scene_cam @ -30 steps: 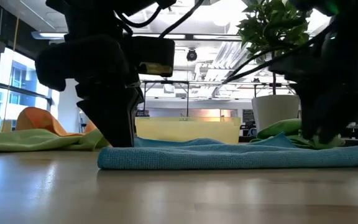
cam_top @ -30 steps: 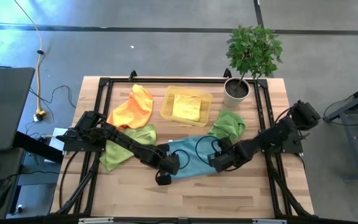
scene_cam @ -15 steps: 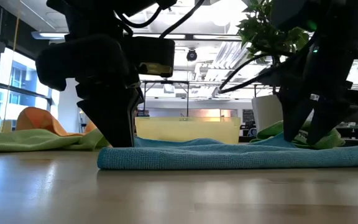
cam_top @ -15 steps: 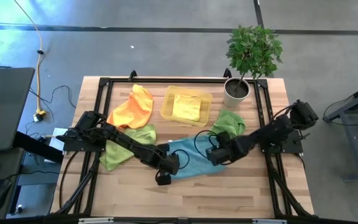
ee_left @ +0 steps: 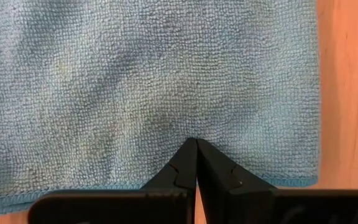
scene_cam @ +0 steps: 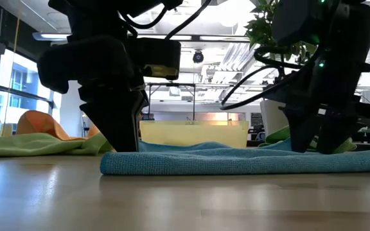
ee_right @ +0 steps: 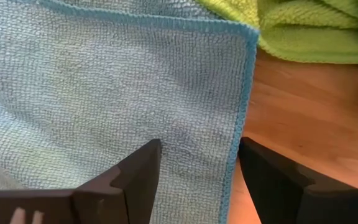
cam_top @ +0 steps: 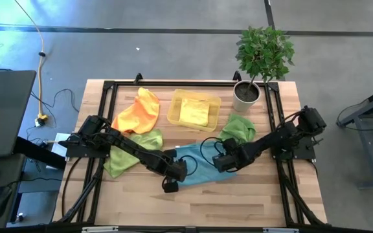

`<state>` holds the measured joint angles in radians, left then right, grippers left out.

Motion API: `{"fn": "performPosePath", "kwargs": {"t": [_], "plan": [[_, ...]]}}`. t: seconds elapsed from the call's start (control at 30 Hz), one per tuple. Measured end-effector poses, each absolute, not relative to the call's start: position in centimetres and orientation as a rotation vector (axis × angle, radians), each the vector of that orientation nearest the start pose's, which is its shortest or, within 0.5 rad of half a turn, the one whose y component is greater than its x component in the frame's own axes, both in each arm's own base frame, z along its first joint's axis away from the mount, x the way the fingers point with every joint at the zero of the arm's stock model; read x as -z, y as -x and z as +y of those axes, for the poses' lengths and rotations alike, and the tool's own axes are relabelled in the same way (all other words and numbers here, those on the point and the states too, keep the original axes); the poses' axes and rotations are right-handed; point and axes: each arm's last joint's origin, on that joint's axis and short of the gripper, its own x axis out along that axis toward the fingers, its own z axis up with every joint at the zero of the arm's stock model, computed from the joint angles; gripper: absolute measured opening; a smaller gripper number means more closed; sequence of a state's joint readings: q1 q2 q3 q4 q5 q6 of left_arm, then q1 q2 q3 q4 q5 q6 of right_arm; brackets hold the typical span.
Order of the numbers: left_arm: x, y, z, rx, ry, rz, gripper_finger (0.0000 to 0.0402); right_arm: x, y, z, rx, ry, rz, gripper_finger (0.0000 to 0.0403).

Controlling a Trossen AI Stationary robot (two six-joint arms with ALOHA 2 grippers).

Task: Fold microfiber towels
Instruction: Fold the blue microfiber towel

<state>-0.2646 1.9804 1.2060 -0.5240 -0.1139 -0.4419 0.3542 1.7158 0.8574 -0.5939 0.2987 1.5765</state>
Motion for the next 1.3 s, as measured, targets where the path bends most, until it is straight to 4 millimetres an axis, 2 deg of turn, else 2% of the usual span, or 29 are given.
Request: {"fn": "performPosePath", "kwargs": {"t": [0.2, 0.53, 0.67, 1.03, 1.3], "plan": [[-12.4, -35.6, -9.3, -0.142, 0.145, 1.276, 0.0, -12.3, -26.1, 8.8, 0.965, -0.86, 1.031, 0.0209], [-12.4, -35.6, -9.3, -0.139, 0.147, 1.278, 0.0, -12.3, -26.1, 8.8, 0.966, -0.864, 1.04, 0.0181], [-13.1, -35.5, -9.4, -0.147, 0.161, 1.261, 0.0, -12.2, -26.1, 8.8, 0.976, -0.878, 1.036, 0.0171], [-16.9, -33.8, -9.4, -0.151, 0.158, 1.243, 0.0, -12.2, -26.0, 8.8, 0.991, -0.893, 1.036, 0.0103], [-20.9, -32.1, -9.4, -0.169, 0.174, 1.17, 0.0, -11.8, -25.5, 8.7, 1.04, -0.947, 1.007, 0.0064]]}}
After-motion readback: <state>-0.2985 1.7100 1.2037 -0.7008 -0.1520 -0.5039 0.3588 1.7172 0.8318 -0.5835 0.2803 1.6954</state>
